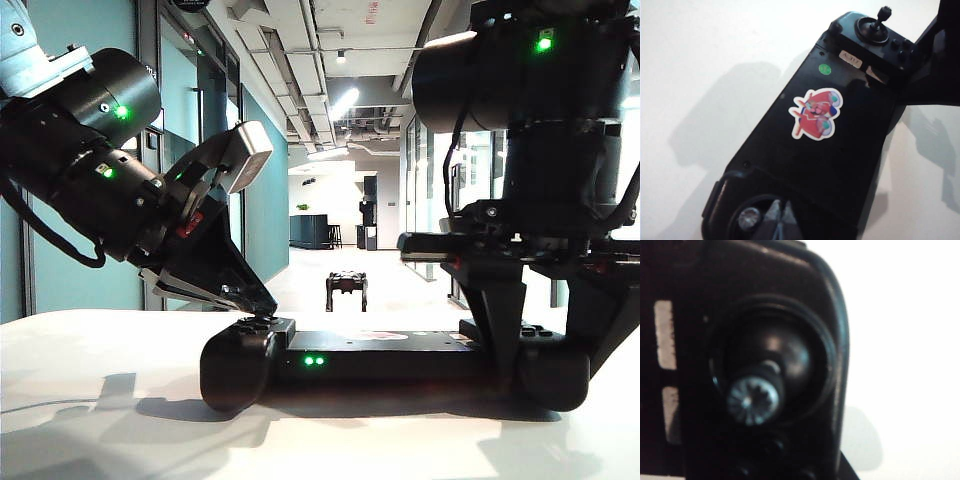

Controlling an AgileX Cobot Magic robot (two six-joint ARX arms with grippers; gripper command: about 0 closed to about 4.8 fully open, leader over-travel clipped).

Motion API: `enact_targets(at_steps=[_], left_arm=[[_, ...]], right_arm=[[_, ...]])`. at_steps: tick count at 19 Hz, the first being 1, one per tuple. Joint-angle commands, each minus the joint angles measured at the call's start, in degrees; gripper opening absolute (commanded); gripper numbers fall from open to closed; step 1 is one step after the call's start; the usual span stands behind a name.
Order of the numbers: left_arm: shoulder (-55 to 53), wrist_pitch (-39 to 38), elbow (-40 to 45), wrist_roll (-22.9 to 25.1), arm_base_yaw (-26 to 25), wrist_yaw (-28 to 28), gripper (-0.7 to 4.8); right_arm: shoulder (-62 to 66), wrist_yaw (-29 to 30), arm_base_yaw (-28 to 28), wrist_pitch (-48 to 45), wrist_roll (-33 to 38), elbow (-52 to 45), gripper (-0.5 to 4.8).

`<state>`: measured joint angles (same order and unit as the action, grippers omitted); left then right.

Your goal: Push the left joystick on the remote control sitting on the white table forward to make the robot dog walk in a straight line until it approaches the door.

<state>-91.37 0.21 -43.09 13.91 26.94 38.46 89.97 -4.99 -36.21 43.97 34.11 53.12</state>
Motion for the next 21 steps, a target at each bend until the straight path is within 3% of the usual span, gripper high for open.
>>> enact_targets(at_steps=[1,19,21], left_arm=[[0.1,0.6,-0.1,0.0,0.0,-0.2,-0.05],[0.2,0.5,-0.1,0.0,0.0,-0.1,-0.05],[1.1,-0.2,-0.4,-2.0,0.0,1.3,-0.05]], right_arm=[[-0.2,0.6,-0.1,-0.9,-0.1,0.0,1.98],[-0.2,0.6,-0.1,-0.9,-0.1,0.0,1.98],[-0.2,0.6,0.0,-0.9,-0.1,0.0,1.98]])
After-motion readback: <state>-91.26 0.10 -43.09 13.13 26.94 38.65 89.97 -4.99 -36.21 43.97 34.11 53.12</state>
